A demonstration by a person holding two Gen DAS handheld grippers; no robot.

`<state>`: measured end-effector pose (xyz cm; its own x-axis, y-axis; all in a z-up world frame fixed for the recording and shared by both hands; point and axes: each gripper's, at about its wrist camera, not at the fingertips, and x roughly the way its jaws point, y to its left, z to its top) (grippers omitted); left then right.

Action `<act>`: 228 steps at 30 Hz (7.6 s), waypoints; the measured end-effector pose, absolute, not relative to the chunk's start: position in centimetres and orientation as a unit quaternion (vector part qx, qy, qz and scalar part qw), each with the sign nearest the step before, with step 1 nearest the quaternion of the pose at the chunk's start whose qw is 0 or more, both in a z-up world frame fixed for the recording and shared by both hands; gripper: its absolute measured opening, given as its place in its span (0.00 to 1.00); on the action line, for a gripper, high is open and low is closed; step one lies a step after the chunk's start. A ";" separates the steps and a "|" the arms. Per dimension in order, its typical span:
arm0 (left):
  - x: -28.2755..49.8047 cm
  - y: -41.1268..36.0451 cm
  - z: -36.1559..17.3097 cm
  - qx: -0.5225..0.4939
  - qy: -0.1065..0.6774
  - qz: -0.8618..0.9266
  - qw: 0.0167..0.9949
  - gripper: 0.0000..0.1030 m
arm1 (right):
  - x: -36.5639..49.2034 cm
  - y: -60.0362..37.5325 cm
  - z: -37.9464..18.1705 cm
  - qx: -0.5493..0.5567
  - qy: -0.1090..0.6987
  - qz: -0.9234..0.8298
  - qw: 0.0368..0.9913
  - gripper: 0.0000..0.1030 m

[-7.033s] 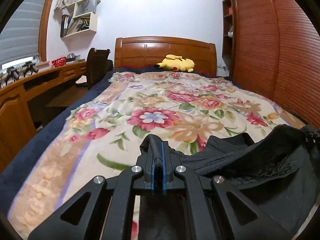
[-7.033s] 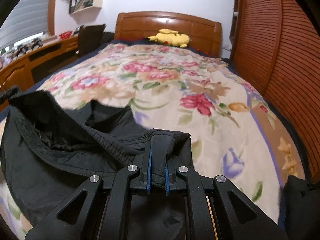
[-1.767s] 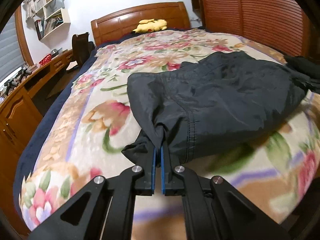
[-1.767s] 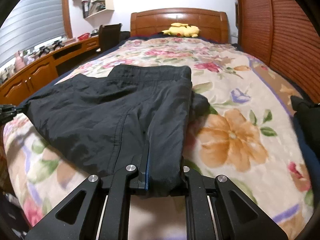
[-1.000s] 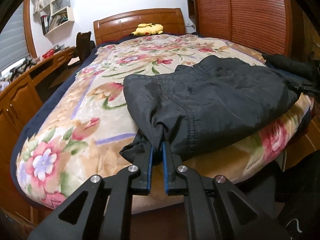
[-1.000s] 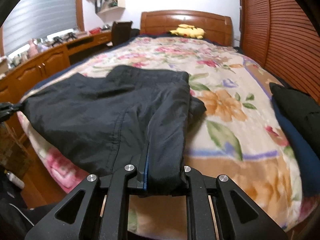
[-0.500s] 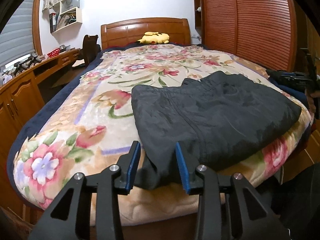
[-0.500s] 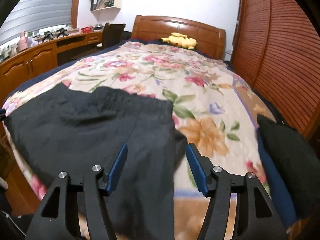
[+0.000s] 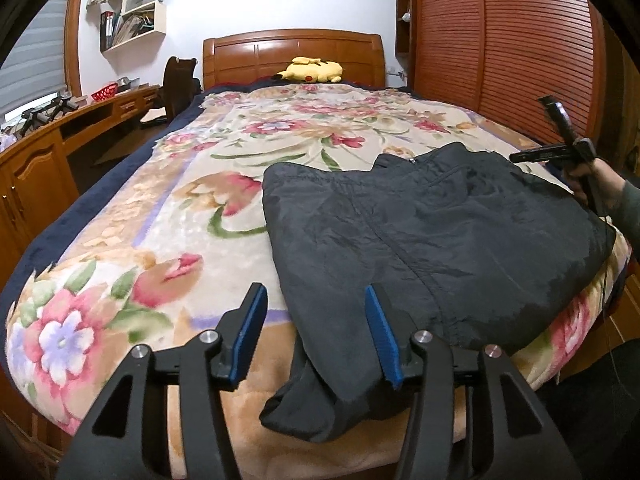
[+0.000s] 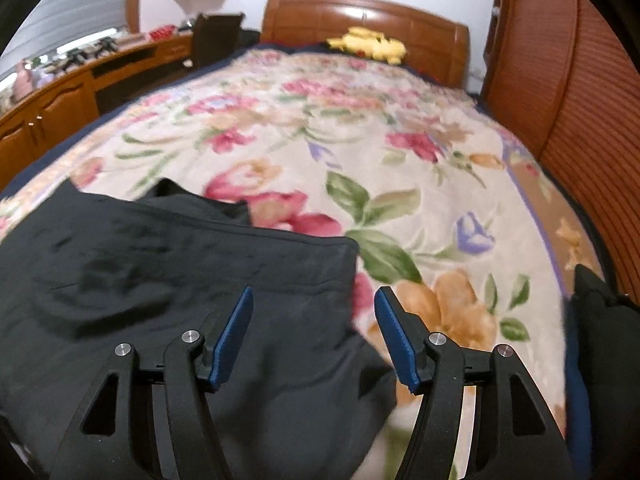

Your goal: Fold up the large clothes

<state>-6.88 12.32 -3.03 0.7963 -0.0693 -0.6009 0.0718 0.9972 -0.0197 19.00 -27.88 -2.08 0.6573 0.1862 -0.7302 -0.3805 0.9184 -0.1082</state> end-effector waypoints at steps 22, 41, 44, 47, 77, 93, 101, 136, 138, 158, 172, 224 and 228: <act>-7.7 8.5 -0.9 0.017 0.298 -0.081 0.951 0.48 | 20.5 -28.7 -1.7 -0.141 0.381 0.086 0.910 0.04; -5.4 1.0 0.3 0.028 0.295 -0.134 0.946 0.49 | 3.5 -30.3 -1.0 -0.082 0.343 0.116 0.928 0.74; -4.9 -0.1 0.1 0.027 0.299 -0.140 0.943 0.49 | 2.0 -30.3 -1.9 -0.090 0.347 0.111 0.927 0.74; -4.6 -0.9 -0.4 0.020 0.307 -0.148 0.940 0.49 | 1.3 -30.6 -2.5 -0.085 0.353 0.104 0.926 0.74; -4.6 -3.7 -4.7 0.051 0.346 -0.160 0.923 0.49 | -0.4 -34.4 -7.3 0.040 0.401 0.111 0.908 0.85; -4.4 -3.3 -4.9 0.043 0.347 -0.166 0.922 0.49 | -0.9 -32.2 -5.7 0.024 0.397 0.155 0.904 0.19; -6.2 -1.2 -2.6 0.030 0.329 -0.164 0.929 0.49 | -2.4 -27.4 2.3 -0.013 0.303 0.201 0.931 0.13; -15.0 19.2 -1.0 -0.049 0.274 0.013 0.960 0.49 | -4.3 3.5 4.1 -0.085 0.295 0.435 0.847 0.68; -14.9 18.8 -0.5 -0.056 0.266 0.009 0.962 0.49 | -4.2 2.2 5.4 -0.081 0.274 0.428 0.858 0.69; -12.2 13.9 2.7 -0.028 0.236 -0.030 0.971 0.49 | 0.1 -0.5 -4.7 -0.140 0.351 0.376 0.846 0.66; -10.1 15.2 -3.5 -0.031 0.306 -0.047 0.950 0.50 | 7.6 -5.1 -1.7 -0.145 0.347 0.304 0.876 0.70; -14.2 34.2 -1.6 -0.072 0.241 0.086 0.964 0.04 | 13.2 16.6 -1.0 -0.112 0.364 0.402 0.833 0.25; -14.8 38.3 -1.5 -0.063 0.240 0.141 0.959 0.04 | 12.1 23.2 -0.2 -0.130 0.351 0.424 0.825 0.24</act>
<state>-14.84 38.29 -1.49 0.8454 0.2403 -0.4771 -0.3004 0.9524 -0.0525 12.12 23.19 -0.25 0.3948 0.6079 -0.6889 -0.7899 0.6076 0.0835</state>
